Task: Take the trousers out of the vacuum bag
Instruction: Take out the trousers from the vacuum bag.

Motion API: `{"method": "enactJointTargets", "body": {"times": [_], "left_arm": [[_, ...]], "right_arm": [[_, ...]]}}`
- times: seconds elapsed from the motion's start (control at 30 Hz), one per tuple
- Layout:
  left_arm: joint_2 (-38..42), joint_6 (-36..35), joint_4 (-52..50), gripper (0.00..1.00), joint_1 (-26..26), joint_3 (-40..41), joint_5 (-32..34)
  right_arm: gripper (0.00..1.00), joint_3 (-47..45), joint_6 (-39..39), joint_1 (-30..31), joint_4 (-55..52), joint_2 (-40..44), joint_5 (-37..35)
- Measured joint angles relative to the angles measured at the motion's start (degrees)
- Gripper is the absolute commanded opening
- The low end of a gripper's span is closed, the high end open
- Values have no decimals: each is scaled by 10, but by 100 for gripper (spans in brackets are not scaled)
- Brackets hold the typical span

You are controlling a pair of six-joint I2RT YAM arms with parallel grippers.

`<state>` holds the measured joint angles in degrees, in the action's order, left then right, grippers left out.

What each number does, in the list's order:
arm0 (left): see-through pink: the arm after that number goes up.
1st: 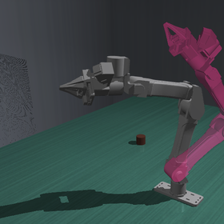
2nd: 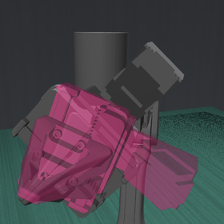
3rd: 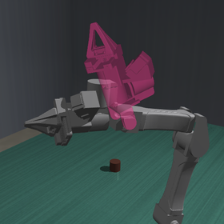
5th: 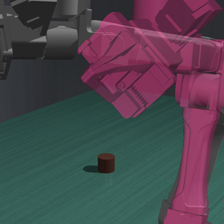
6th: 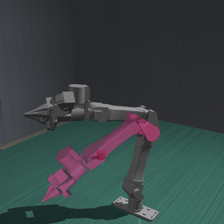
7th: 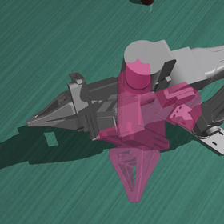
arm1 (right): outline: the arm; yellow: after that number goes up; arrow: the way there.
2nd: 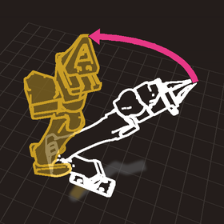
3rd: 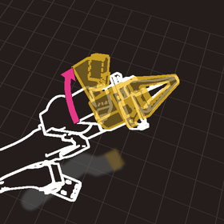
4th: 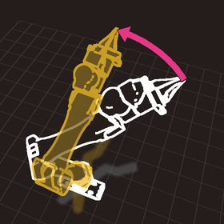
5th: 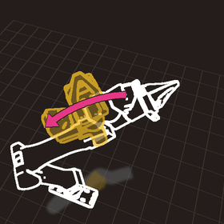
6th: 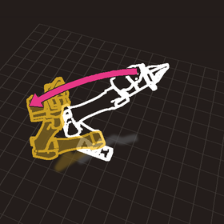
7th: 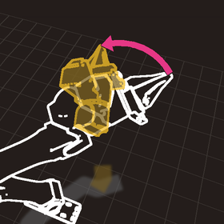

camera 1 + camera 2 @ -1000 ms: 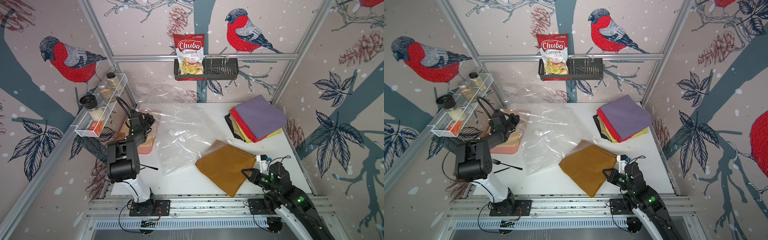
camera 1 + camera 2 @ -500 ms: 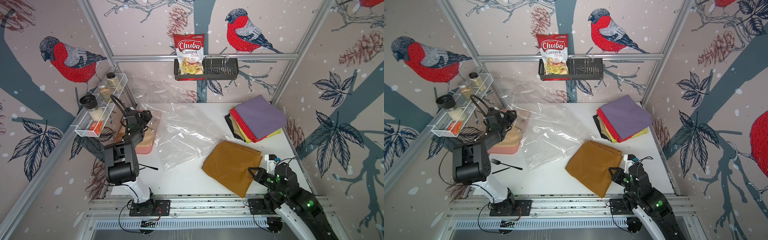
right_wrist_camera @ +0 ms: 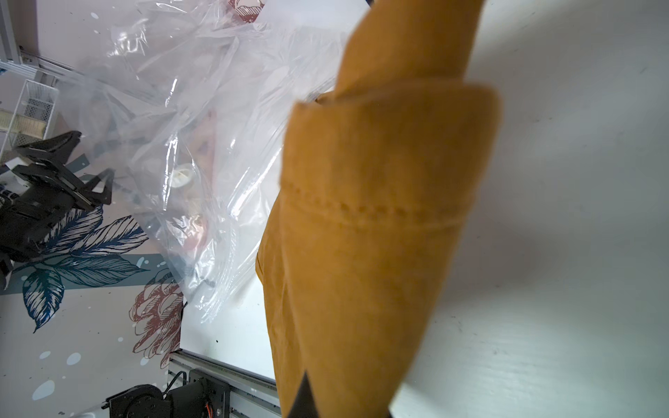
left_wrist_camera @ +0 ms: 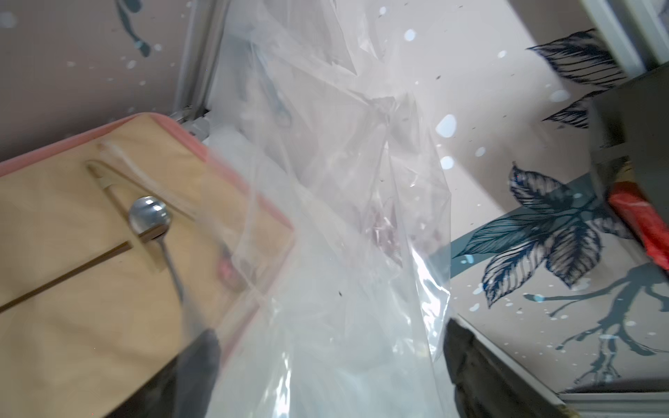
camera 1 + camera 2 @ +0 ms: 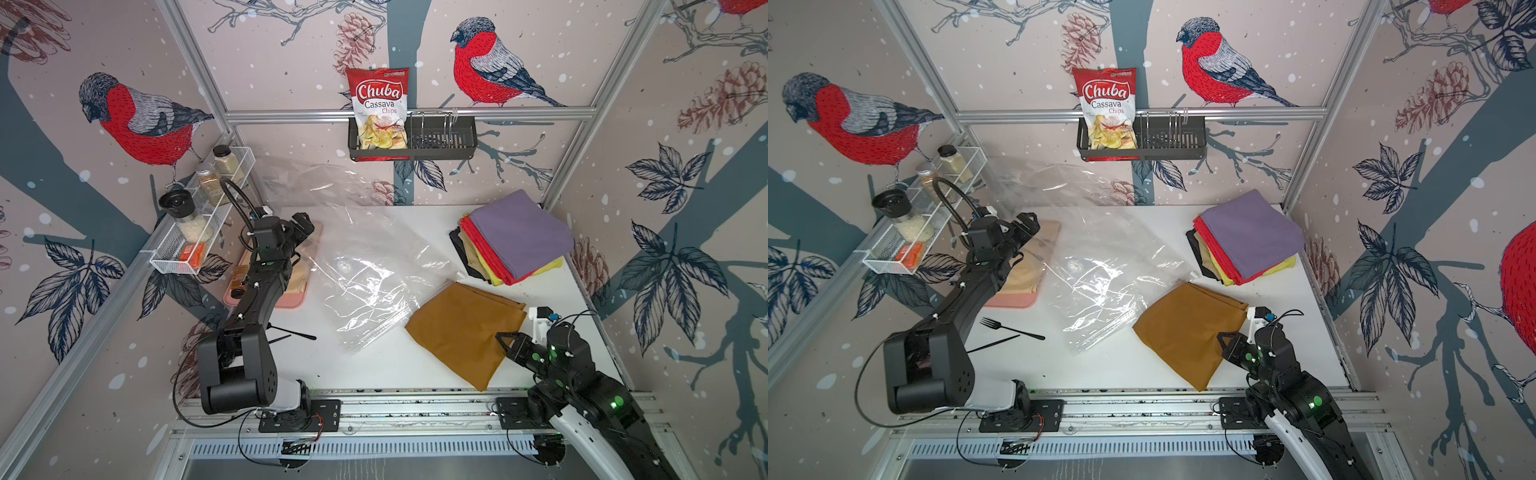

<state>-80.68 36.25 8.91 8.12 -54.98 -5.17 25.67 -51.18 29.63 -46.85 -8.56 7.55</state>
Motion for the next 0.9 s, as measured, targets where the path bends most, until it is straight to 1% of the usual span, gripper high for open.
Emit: {"method": "enactJointTargets", "body": {"times": [0.1, 0.2, 0.33, 0.5, 0.6, 0.73, 0.9], "left_arm": [[22, -15, -41, 98, -2, 21, 24], [55, -29, -71, 98, -19, 42, 38], [110, -47, -97, 98, -68, 71, 43], [181, -46, -113, 98, -125, 113, 23], [218, -30, -125, 98, -181, 130, -2], [260, -1, -143, 98, -278, 144, -21], [294, 55, -153, 98, -409, 174, -19]], "right_arm": [[0, -5, 0, 0, 5, -5, 0], [0, -9, 0, 0, 17, -15, 0], [0, -12, 0, 0, 31, -26, -3], [0, -12, 0, 0, 34, -30, -10], [0, -12, -2, 0, 35, -29, -11], [0, -12, -3, 0, 40, -28, -11], [0, -15, -12, 0, 45, -29, -11]]}}
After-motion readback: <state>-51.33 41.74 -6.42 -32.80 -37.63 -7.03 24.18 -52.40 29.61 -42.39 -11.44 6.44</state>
